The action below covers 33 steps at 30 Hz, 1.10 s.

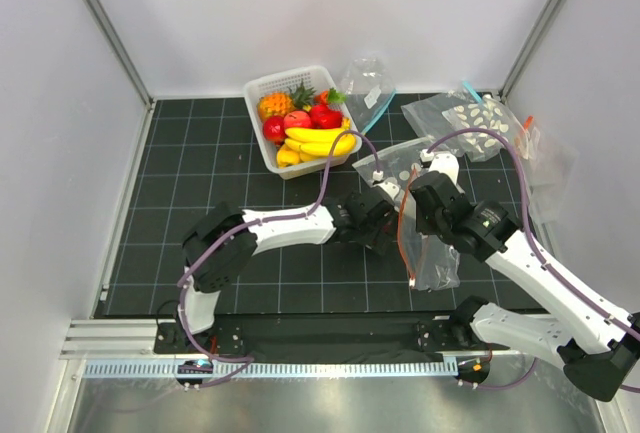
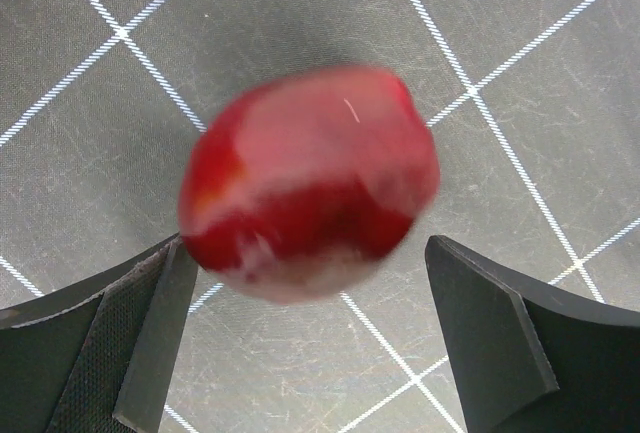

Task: Place the food in the zip-top bag and seal the zipper
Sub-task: Pick up the fake fruit from the center of the board.

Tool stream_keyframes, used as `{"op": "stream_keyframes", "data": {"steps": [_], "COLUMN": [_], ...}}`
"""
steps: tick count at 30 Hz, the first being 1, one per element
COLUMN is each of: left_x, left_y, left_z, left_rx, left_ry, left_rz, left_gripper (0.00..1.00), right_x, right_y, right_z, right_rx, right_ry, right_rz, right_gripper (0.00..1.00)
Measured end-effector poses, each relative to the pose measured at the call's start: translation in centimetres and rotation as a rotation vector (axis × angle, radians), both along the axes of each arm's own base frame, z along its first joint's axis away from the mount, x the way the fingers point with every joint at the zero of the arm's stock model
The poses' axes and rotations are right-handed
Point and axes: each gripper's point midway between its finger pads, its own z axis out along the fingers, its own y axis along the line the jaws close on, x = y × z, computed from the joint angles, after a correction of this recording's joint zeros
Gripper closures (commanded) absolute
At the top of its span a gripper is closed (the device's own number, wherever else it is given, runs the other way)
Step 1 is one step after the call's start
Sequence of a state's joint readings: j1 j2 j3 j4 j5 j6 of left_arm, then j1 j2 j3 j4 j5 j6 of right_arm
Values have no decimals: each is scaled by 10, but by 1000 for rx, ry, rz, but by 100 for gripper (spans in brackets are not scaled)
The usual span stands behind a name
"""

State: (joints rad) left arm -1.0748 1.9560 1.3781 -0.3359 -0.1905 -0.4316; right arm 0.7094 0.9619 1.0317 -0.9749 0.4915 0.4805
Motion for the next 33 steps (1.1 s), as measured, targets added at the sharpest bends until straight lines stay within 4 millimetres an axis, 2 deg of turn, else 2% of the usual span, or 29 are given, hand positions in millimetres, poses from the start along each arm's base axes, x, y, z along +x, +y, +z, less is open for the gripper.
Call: {"op": "stream_keyframes", "data": {"steps": [3, 7, 9, 11, 12, 13, 20, 23, 27, 33], "left_x": [1, 1, 1, 2, 2, 2, 0, 1, 1, 13], "left_y": [0, -1, 0, 0, 1, 2, 11, 11, 10, -14], "left_z": [-2, -3, -3, -3, -3, -3, 7, 16, 19, 24], "left_rx": [3, 6, 11, 15, 17, 21, 35, 25, 24, 5], "left_ry": [7, 10, 6, 2, 1, -1, -26, -43, -32, -17], "left_rz": [0, -3, -11, -16, -16, -20, -56, -82, -109, -118], "left_gripper": [3, 20, 22, 18, 6, 1, 0, 0, 0, 0], "right_x": [0, 0, 0, 0, 0, 0, 0, 0, 1, 1], "right_y": [0, 0, 0, 0, 0, 0, 0, 0, -1, -1], "right_z": [0, 0, 0, 0, 0, 0, 0, 0, 0, 0], "right_rx": [1, 1, 1, 1, 1, 1, 0, 1, 0, 0], "right_ry": [0, -1, -1, -1, -1, -1, -1, -1, -1, -1], "right_rz": [0, 0, -1, -1, -1, -1, 0, -2, -4, -4], "right_gripper": [98, 98, 98, 98, 98, 98, 98, 98, 98, 98]}}
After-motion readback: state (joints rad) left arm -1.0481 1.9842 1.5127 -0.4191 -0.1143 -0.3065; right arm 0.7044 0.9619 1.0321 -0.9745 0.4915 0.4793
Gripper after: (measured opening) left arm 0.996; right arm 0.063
